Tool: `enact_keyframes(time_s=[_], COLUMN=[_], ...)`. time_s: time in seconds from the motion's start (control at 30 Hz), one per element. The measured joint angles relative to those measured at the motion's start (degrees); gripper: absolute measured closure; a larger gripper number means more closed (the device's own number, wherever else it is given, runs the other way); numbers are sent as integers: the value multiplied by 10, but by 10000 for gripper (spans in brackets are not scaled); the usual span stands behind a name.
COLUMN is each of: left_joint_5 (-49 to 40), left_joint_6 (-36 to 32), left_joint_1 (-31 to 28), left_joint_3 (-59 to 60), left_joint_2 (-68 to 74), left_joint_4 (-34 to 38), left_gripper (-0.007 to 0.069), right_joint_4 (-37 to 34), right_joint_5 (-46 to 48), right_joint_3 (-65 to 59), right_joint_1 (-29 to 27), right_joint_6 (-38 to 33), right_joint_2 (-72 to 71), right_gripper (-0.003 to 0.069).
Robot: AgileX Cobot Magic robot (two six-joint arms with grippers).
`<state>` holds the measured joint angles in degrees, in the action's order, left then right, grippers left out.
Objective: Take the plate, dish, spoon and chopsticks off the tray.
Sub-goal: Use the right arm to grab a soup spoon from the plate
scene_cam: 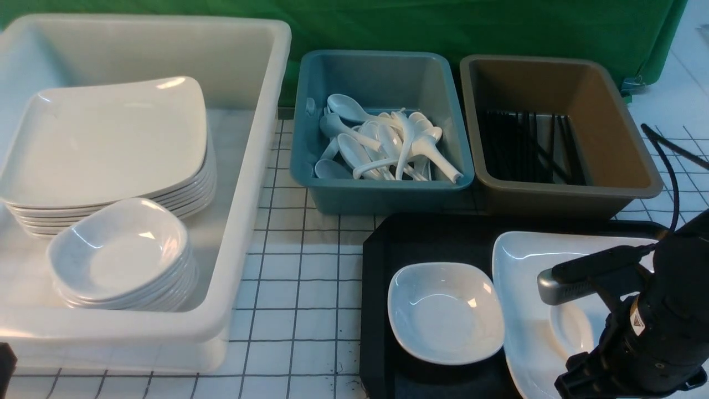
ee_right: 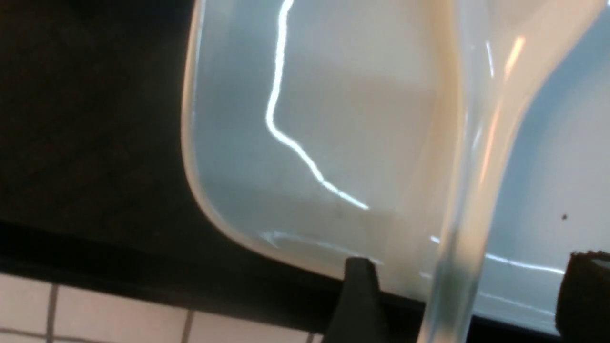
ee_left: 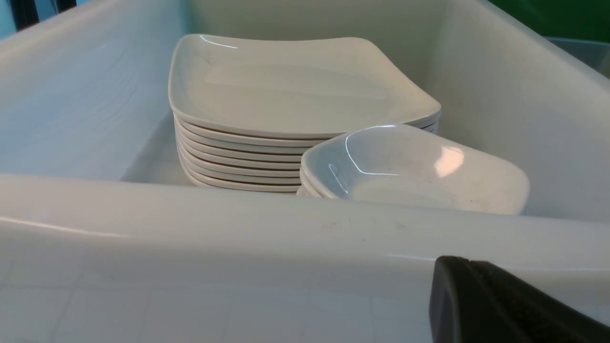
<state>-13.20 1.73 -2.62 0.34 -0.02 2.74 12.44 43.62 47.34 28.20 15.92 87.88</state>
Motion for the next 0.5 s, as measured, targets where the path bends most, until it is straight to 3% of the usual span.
enact_keyframes(time_s=[0.3, 0.5], left_joint_5=[0, 0], left_joint_6=[0, 0], left_joint_1=[0, 0], left_joint_3=[0, 0], left_joint_2=[0, 0], left_joint_4=[0, 0], left_gripper=[620, 620], right_joint_4=[7, 8], right_joint_5=[-42, -46], right_joint_3=[0, 2], right_joint_1=[-6, -10], right_joint_6=[3, 3], right_joint_2=[59, 71], right_gripper=[103, 312])
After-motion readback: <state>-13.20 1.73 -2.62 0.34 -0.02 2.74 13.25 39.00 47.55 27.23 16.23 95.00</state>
